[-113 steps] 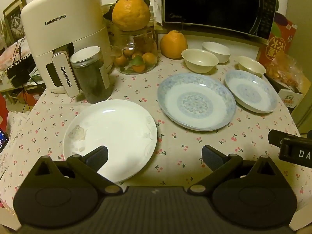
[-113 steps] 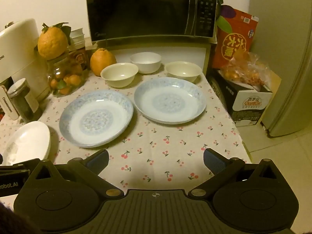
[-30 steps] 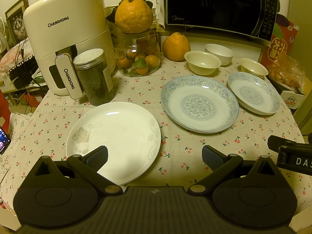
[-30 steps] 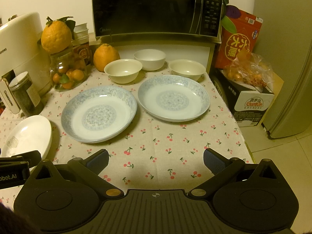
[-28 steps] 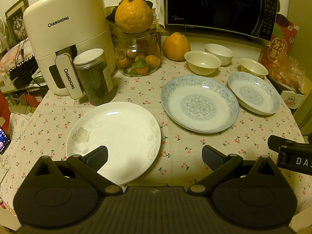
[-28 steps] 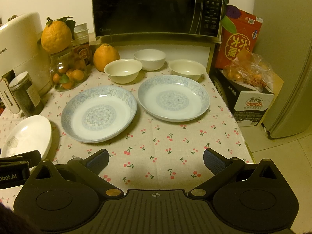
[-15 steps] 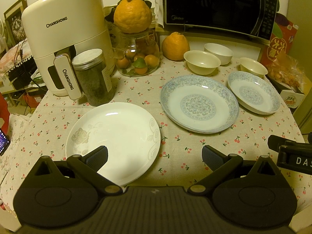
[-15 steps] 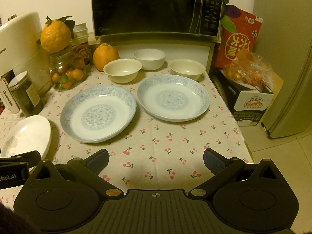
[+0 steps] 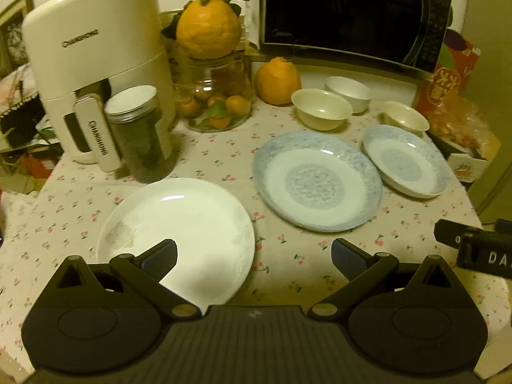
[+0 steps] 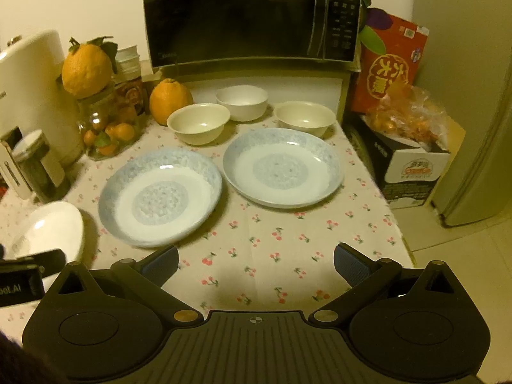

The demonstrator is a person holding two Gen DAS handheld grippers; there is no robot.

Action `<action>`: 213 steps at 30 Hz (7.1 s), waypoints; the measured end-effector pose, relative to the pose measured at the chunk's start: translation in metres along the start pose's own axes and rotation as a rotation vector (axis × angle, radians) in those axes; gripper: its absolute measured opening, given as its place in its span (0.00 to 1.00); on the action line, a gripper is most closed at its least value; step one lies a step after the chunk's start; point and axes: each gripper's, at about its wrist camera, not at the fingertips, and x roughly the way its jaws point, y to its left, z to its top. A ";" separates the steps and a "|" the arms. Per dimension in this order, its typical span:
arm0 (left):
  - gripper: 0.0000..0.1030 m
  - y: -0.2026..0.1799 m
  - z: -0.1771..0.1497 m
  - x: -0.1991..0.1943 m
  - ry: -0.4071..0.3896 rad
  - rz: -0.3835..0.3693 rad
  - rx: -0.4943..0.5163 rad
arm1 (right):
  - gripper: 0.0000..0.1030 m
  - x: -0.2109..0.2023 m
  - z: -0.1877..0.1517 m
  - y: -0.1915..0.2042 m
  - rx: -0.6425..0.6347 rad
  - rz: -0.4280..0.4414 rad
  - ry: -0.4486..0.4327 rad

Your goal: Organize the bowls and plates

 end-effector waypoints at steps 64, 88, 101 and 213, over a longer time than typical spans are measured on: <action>0.07 0.046 0.061 0.145 0.154 -0.299 -0.090 | 0.09 0.164 0.049 -0.012 0.382 0.268 0.251; 0.08 0.037 0.035 0.095 0.099 -0.319 0.025 | 0.10 0.117 0.031 -0.020 0.287 0.308 0.241; 0.08 0.031 0.018 0.084 0.141 -0.341 0.083 | 0.10 0.103 0.014 -0.028 0.269 0.296 0.298; 0.13 -0.111 0.099 0.206 0.074 -0.478 0.056 | 0.24 0.170 0.051 -0.146 0.668 0.094 0.111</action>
